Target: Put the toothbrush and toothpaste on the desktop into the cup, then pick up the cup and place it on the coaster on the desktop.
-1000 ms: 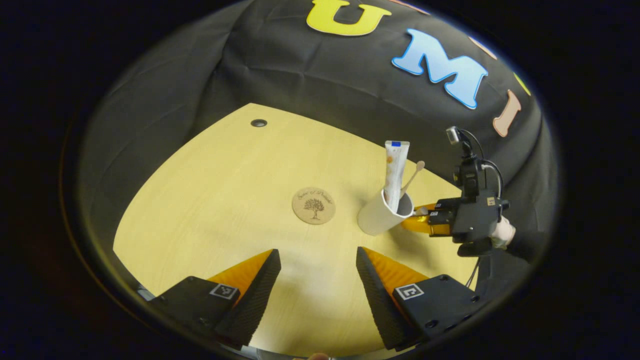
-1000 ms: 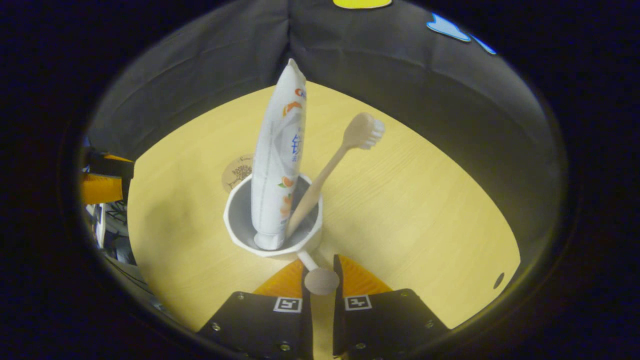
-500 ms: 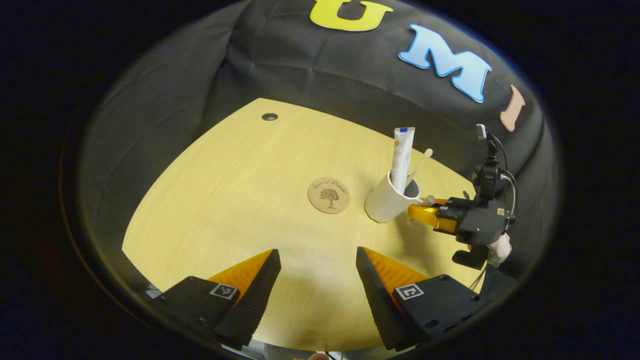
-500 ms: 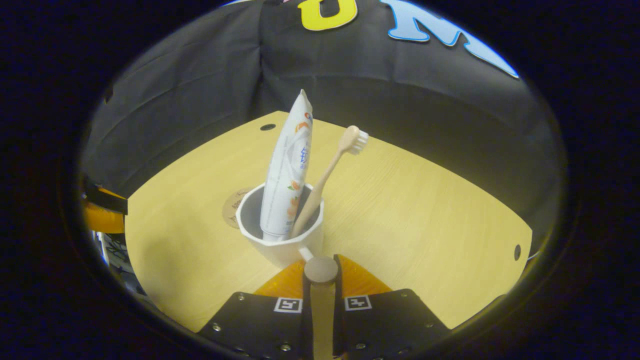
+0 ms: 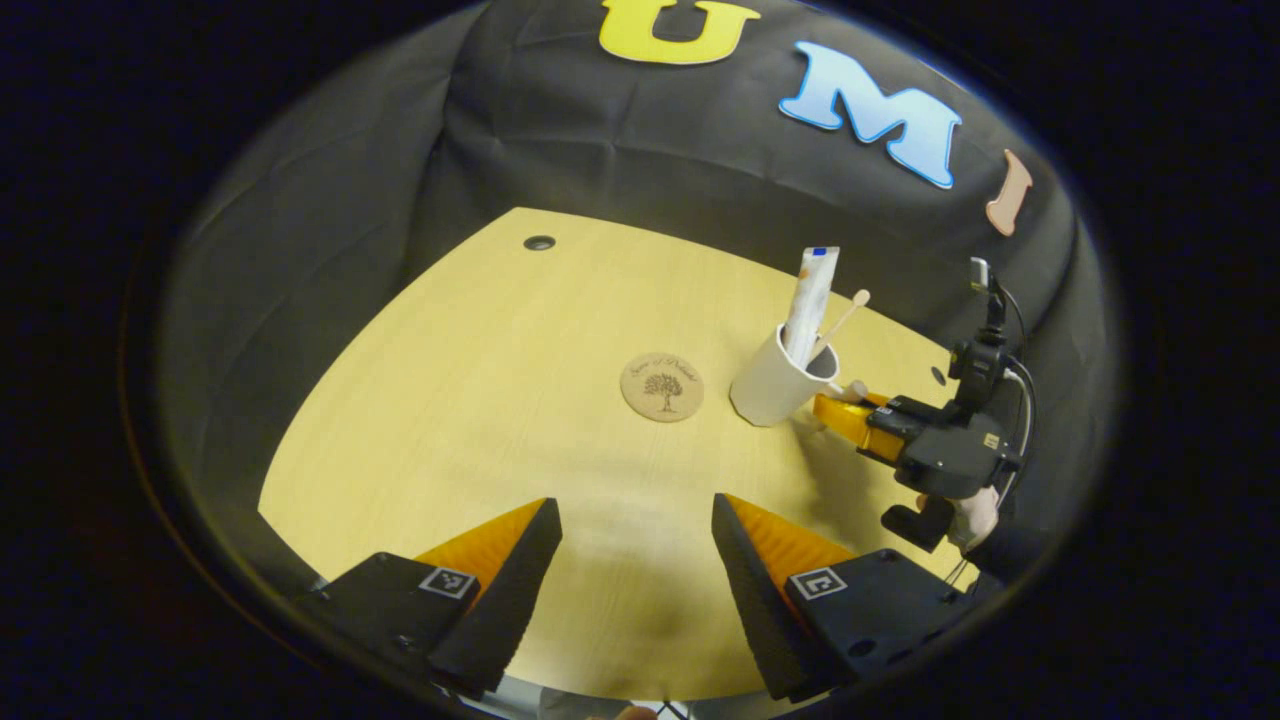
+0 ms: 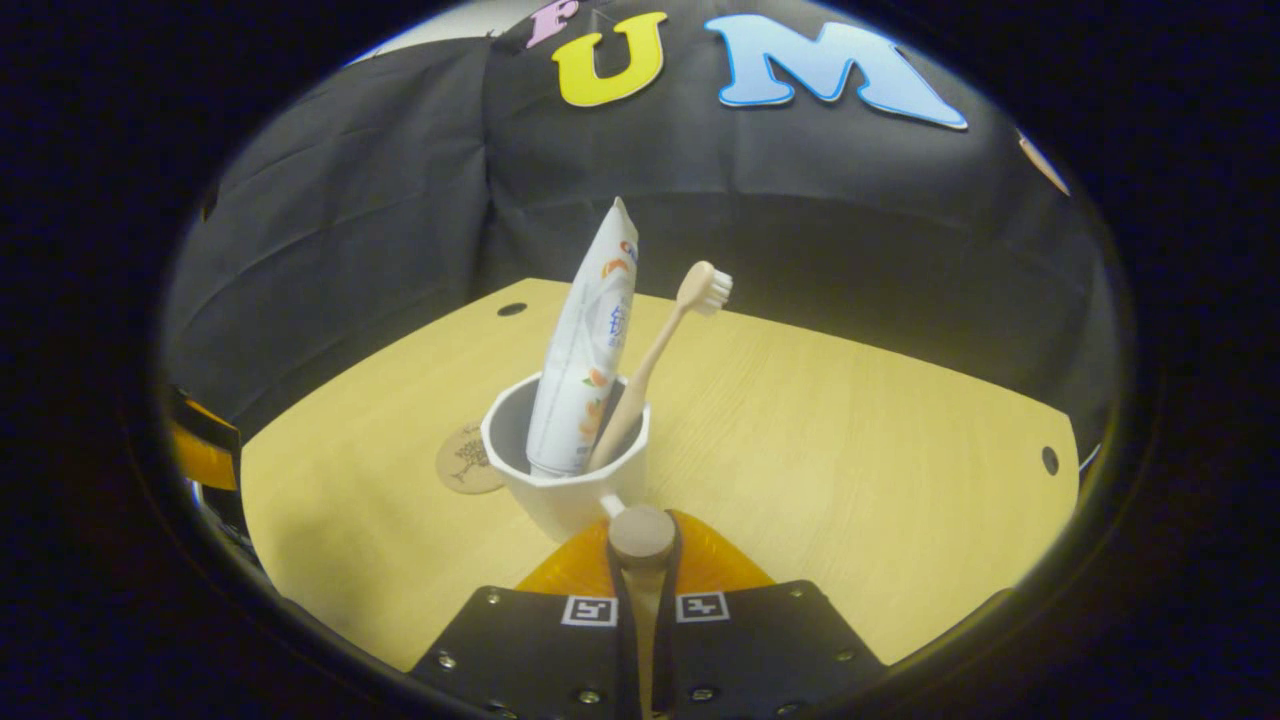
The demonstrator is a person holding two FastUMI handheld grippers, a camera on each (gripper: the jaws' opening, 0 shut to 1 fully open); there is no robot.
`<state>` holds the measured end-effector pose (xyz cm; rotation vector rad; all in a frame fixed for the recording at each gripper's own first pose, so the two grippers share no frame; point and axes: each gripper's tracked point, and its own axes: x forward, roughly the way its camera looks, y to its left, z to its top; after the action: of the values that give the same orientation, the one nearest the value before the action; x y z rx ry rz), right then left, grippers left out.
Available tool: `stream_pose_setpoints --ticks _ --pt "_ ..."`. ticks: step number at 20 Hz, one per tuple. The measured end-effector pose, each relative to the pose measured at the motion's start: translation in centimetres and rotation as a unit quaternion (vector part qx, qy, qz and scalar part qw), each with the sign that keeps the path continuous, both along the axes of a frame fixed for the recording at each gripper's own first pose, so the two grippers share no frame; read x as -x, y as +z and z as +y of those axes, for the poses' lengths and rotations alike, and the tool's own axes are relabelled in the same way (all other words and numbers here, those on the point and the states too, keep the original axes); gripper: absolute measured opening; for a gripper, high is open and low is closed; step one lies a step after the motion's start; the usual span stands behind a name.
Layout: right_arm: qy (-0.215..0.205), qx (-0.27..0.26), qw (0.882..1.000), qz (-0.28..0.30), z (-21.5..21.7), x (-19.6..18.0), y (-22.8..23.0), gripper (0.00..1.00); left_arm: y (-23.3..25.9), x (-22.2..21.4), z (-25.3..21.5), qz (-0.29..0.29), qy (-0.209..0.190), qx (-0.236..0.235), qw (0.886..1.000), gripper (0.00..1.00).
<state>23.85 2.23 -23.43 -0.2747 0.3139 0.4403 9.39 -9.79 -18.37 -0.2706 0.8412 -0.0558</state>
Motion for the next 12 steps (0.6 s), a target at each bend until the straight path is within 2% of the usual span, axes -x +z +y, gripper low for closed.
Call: stream_pose_setpoints --ticks 6,12 --pt "0.025 -0.014 0.999 -0.028 0.1 -0.1 0.3 0.06 -0.6 0.3 -2.9 0.019 -0.004 -0.005 1.0 0.98" --pt "0.048 -0.033 0.997 -0.052 0.0 -0.1 0.4 0.06 -1.0 0.6 -3.7 0.029 -0.005 -0.013 0.999 0.98"
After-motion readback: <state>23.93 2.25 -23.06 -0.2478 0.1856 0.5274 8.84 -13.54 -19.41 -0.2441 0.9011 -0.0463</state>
